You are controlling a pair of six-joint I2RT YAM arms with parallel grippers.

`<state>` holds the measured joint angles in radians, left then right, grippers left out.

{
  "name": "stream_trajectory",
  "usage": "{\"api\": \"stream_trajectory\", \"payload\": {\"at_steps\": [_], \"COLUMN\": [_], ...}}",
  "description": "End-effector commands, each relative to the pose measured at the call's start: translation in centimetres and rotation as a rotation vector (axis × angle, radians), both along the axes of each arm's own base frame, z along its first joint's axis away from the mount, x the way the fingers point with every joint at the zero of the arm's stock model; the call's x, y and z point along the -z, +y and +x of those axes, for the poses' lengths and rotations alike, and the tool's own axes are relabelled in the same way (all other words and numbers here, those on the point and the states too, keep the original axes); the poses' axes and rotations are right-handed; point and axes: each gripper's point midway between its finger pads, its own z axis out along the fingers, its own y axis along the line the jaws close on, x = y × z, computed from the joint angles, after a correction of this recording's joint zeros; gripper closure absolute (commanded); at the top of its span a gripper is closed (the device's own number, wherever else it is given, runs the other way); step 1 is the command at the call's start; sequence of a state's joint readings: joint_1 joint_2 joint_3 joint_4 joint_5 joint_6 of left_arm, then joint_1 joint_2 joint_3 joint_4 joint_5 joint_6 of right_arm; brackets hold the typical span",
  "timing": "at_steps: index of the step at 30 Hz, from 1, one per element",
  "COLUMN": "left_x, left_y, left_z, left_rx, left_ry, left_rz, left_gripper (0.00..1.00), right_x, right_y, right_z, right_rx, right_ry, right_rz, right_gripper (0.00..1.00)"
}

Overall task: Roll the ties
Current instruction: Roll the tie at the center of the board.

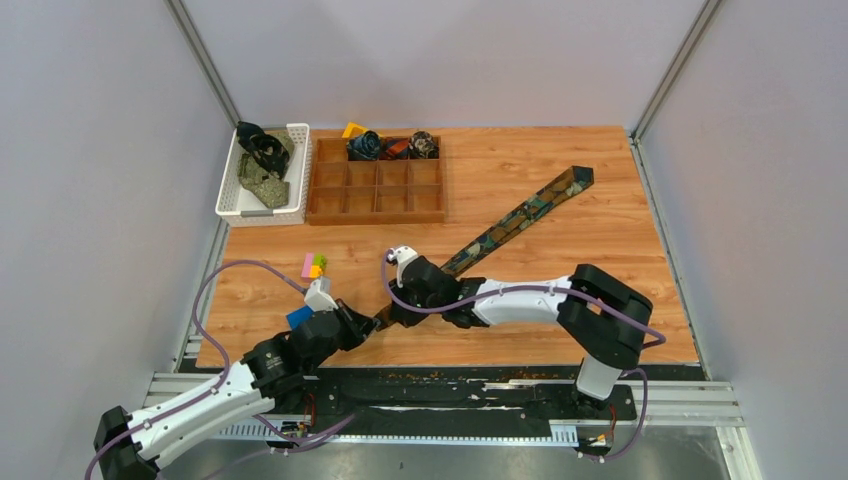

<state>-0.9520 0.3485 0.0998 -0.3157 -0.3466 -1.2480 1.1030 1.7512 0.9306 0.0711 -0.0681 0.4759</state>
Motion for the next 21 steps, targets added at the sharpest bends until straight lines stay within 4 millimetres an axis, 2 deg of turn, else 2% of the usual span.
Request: {"api": "stream_trajectory", "payload": {"at_steps": [1,3,11,14,16,19,21], "left_x": [4.0,4.0,3.8,4.1,4.2,4.2,4.3], "left_y": [4.0,3.8,3.4,3.9,4.0,4.0,3.8], "left_z": [-1.6,-1.7,-2.3,-2.4,-2.5,-2.4,-2.4], "left_rx": [-0.036,-0.026,0.025,0.015,0.009,-0.002,-0.008], "left_ry": [0.103,0.106,0.126,0.133,0.135,0.134,0.137], "left_rz": [0.228,0.221,0.224,0.243,0.245,0.226,0.209], "left_gripper": [1.0,1.0,1.0,0.97,0.86,0.56,0.47], "right_x": [-6.0,-5.8,-2.1,-0.7,-0.1,0.7,1.2], "right_y": [1.1,1.4,3.1,2.9,2.5,2.1,1.9], "right_z": [1.4,1.7,2.6,2.4,2.1,1.5,1.4], "right_rx": [0.019,0.02,0.001,0.006,0.016,0.027,0.031], "right_ry": [-0.101,-0.108,-0.081,-0.056,-0.036,-0.009,0.002], "right_rz": [0.096,0.086,0.007,-0.018,-0.021,-0.017,-0.02], "right_gripper": [1.0,1.0,1.0,1.0,1.0,1.0,1.0]}}
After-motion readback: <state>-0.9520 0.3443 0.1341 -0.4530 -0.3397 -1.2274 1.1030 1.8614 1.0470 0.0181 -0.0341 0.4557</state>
